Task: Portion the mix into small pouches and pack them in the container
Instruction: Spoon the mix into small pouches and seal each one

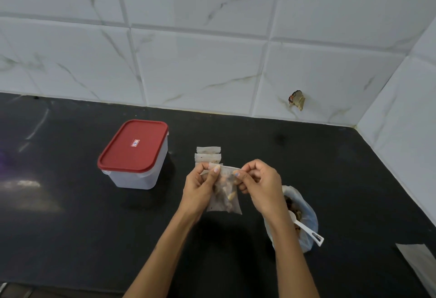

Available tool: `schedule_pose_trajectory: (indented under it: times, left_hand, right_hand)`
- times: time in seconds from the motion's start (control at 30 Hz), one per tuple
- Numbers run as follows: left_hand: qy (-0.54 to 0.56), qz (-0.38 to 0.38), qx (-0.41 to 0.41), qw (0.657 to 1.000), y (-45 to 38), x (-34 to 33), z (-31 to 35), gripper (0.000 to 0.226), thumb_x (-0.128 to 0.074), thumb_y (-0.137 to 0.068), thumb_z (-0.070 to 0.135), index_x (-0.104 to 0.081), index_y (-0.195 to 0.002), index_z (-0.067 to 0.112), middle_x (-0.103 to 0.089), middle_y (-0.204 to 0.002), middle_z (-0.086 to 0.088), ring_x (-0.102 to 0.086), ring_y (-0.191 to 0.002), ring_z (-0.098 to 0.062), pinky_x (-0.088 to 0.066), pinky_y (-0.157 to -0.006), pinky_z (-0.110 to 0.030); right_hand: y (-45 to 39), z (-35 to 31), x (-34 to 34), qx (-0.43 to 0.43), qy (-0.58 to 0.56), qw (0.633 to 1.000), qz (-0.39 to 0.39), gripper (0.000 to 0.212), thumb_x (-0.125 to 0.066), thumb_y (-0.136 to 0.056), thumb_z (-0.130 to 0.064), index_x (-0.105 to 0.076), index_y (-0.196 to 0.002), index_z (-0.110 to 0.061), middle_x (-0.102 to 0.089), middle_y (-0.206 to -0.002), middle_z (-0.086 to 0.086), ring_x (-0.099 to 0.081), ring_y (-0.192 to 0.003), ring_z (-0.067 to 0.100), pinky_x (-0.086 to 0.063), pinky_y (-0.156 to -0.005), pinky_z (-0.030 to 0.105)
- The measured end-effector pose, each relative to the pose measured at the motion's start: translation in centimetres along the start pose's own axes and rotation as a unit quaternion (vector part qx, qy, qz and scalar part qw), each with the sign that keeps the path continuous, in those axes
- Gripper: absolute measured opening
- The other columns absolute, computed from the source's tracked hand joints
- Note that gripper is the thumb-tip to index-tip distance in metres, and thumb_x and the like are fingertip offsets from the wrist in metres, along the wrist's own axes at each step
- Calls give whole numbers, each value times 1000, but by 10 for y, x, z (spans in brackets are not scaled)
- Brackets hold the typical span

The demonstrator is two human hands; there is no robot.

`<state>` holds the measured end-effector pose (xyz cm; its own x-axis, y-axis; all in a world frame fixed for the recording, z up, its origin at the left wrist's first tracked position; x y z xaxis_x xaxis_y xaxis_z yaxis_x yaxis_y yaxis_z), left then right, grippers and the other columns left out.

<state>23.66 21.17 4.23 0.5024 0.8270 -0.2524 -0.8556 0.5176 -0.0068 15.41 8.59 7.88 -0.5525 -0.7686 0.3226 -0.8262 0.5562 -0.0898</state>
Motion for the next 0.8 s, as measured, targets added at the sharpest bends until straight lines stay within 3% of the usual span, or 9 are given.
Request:
schedule_pose_trajectory:
  times: [0.1, 0.2, 0.33, 0.47, 0.57, 0.63, 0.73, 0.8]
  left_hand:
    - [8, 7, 13, 1000, -1, 4, 1, 17, -53, -95, 17, -59, -101, 2, -71, -83, -9, -69, -77, -20, -58, -75, -38]
    - [14, 1, 30, 999, -2, 13, 4, 29, -61, -84, 27, -62, -100, 3, -73, -88, -9, -70, -81, -22, -58, -76, -38]
    - [-9, 5, 76, 997, -7, 32, -2, 18, -65, -85, 19, -67, -97, 5, -72, -96, -14, -71, -88, -26, -57, -78, -40]
    - [-48, 36, 119, 991, -10, 48, -14, 11, -62, -92, 14, -68, -90, 6, -73, -89, -13, -70, -84, -25, -57, -77, -40]
    - [-94, 92, 142, 981, -13, 48, -21, 9, -64, -91, 16, -69, -90, 8, -74, -84, -8, -71, -78, -18, -58, -71, -33]
    - [-115, 124, 154, 974, -16, 48, -25, 11, -66, -90, 17, -68, -97, 8, -74, -87, -6, -71, -82, -17, -59, -75, -34]
    - [-148, 137, 154, 967, -19, 48, -26, 23, -72, -84, 17, -62, -104, 12, -71, -94, -5, -70, -87, -17, -59, -80, -36]
    - [-197, 152, 135, 959, -19, 47, -25, 30, -76, -80, 16, -60, -105, 16, -68, -93, -1, -68, -86, -13, -58, -75, -30]
  right_hand:
    - [-3, 4, -11, 27, 46, 998, 30, 11, -68, -87, -18, -61, -79, -21, -69, -67, -1, -66, -62, 9, -56, -63, 29]
    - [-4, 6, -19, 32, 31, 998, 35, 9, -67, -87, -20, -61, -80, -21, -69, -69, -1, -67, -63, 10, -57, -63, 28]
    - [-11, 12, -28, -47, -27, 999, -2, 6, -67, -88, -17, -64, -85, -12, -70, -73, 3, -66, -62, 10, -55, -60, 21]
    - [-17, 26, -41, -135, -93, 986, -37, 6, -63, -91, -12, -66, -88, -8, -70, -76, 7, -64, -65, 11, -54, -60, 21]
    - [-22, 35, -52, -171, -101, 980, -23, 6, -61, -92, -11, -67, -90, -9, -70, -80, 7, -65, -69, 12, -52, -57, 18]
    - [-26, 40, -58, -185, -91, 979, -10, 6, -61, -92, -12, -67, -92, -11, -71, -86, 7, -68, -75, 14, -53, -58, 19]
    - [-30, 47, -65, -187, -72, 979, 25, 5, -63, -91, -14, -67, -93, -13, -71, -88, 5, -69, -80, 14, -55, -63, 21]
    - [-30, 49, -67, -178, -57, 981, 42, 3, -64, -90, -14, -66, -90, -17, -70, -86, 2, -68, -78, 12, -57, -66, 24]
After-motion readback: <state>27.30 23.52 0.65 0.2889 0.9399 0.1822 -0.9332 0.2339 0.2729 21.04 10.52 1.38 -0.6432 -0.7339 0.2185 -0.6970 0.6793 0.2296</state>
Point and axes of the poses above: each hand's wrist, its own y-axis away from the middle knuckle, its own x-axis out of the back of the hand, z = x × y, the point moved 1 cm from there along -y, towards the middle knuckle
